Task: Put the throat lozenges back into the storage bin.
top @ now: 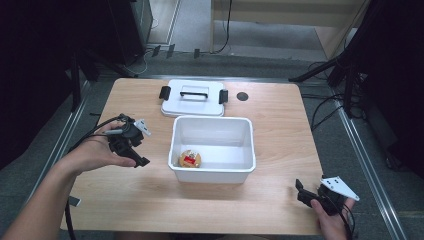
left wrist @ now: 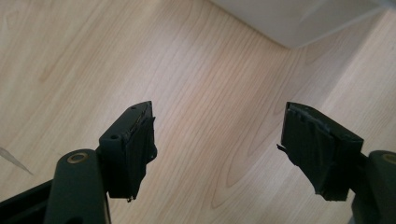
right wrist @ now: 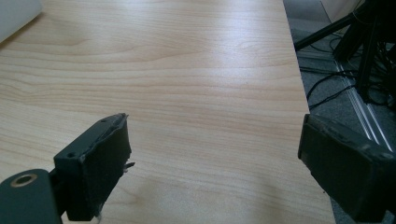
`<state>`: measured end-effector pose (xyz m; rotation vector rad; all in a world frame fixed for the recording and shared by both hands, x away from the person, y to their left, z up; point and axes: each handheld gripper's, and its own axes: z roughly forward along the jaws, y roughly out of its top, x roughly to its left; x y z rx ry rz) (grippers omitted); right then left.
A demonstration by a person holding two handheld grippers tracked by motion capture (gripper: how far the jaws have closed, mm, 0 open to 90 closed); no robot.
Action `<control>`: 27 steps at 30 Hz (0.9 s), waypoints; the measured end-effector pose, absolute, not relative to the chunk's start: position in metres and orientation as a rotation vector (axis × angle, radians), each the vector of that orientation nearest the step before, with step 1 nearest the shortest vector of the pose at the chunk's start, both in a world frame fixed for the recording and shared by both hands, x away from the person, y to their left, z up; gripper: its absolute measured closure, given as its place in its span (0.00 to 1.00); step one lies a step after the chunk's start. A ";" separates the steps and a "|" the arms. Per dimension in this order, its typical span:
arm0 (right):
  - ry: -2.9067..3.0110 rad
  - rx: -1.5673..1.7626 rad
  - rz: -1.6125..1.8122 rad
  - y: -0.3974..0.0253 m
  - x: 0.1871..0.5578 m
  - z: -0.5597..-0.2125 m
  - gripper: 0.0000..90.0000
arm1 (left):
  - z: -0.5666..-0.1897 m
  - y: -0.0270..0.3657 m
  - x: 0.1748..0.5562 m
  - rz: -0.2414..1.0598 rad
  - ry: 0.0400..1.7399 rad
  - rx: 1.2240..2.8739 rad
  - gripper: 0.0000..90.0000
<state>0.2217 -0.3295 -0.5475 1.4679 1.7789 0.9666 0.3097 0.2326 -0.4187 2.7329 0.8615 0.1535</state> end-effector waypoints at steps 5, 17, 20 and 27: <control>1.780 1.469 0.963 -0.329 0.222 -0.548 0.10 | -0.430 0.245 0.302 0.179 0.922 2.676 0.29; 1.782 1.467 0.960 -0.329 0.222 -0.548 0.10 | -0.481 0.278 0.282 0.353 1.108 2.366 0.27; 1.783 1.467 0.958 -0.329 0.222 -0.548 0.10 | -0.494 0.285 0.272 0.438 1.162 2.240 0.25; 1.782 1.469 0.954 -0.329 0.222 -0.548 0.10 | -0.518 0.304 0.246 0.623 1.296 1.822 0.13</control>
